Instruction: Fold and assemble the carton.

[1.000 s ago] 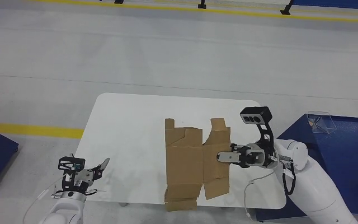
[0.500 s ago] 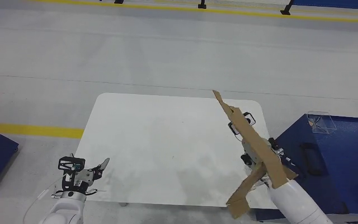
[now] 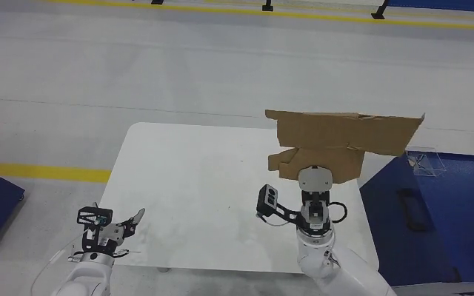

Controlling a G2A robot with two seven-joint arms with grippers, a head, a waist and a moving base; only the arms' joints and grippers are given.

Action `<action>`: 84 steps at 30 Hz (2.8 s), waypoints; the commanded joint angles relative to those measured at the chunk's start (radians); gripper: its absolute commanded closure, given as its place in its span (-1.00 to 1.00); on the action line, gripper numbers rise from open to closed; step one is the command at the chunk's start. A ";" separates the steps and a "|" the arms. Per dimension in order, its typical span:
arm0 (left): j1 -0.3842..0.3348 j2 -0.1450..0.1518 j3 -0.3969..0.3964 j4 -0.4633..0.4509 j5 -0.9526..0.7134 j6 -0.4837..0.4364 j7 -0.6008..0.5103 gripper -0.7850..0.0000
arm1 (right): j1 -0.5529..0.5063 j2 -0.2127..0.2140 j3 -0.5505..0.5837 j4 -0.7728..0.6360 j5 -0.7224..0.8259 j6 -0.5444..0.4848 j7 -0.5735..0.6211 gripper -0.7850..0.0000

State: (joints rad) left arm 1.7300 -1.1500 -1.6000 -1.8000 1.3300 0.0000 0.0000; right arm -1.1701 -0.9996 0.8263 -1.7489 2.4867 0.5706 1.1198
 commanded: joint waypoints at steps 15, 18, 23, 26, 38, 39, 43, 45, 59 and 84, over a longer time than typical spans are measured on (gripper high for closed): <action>0.000 0.000 0.000 0.000 0.000 0.000 0.000 -1.00 | 0.056 -0.030 0.238 0.151 -0.727 -0.553 0.236 1.00; 0.000 0.000 0.000 0.000 0.000 0.000 0.000 -1.00 | 0.079 -0.025 0.316 0.204 -0.877 -0.699 0.257 1.00; 0.000 0.000 0.000 0.000 0.000 0.000 0.000 -1.00 | 0.078 -0.012 0.436 0.239 -1.139 -0.923 0.248 1.00; 0.000 0.000 0.000 0.000 0.000 0.000 0.000 -1.00 | 0.067 -0.008 0.483 0.246 -1.246 -1.003 0.230 1.00; 0.000 0.000 0.000 0.000 0.000 0.000 0.000 -1.00 | 0.053 -0.032 0.414 0.345 -1.556 -1.130 0.137 1.00; 0.000 0.000 0.000 0.000 0.000 0.000 0.000 -1.00 | 0.056 -0.034 0.405 0.355 -1.560 -1.127 0.130 1.00; 0.000 0.000 0.000 0.000 0.000 0.000 0.000 -1.00 | 0.056 -0.034 0.405 0.355 -1.560 -1.127 0.130 1.00; 0.000 0.000 0.000 0.000 0.000 0.000 0.000 -1.00 | 0.056 -0.034 0.405 0.355 -1.560 -1.127 0.130 1.00; -0.200 0.033 -0.159 -0.004 -1.255 -0.313 -1.021 -1.00 | 0.053 -0.037 0.365 0.338 -1.675 -1.028 0.142 1.00; -0.427 0.028 0.217 0.201 -1.714 -0.314 -1.375 1.00 | 0.112 -0.081 0.201 0.372 -1.852 -1.084 0.154 1.00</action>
State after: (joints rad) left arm 1.3021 -1.1221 -1.3917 -1.5955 -0.3895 -0.3082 -1.3777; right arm -1.0576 -1.0803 1.0263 -1.3772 0.6338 -0.5093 1.2760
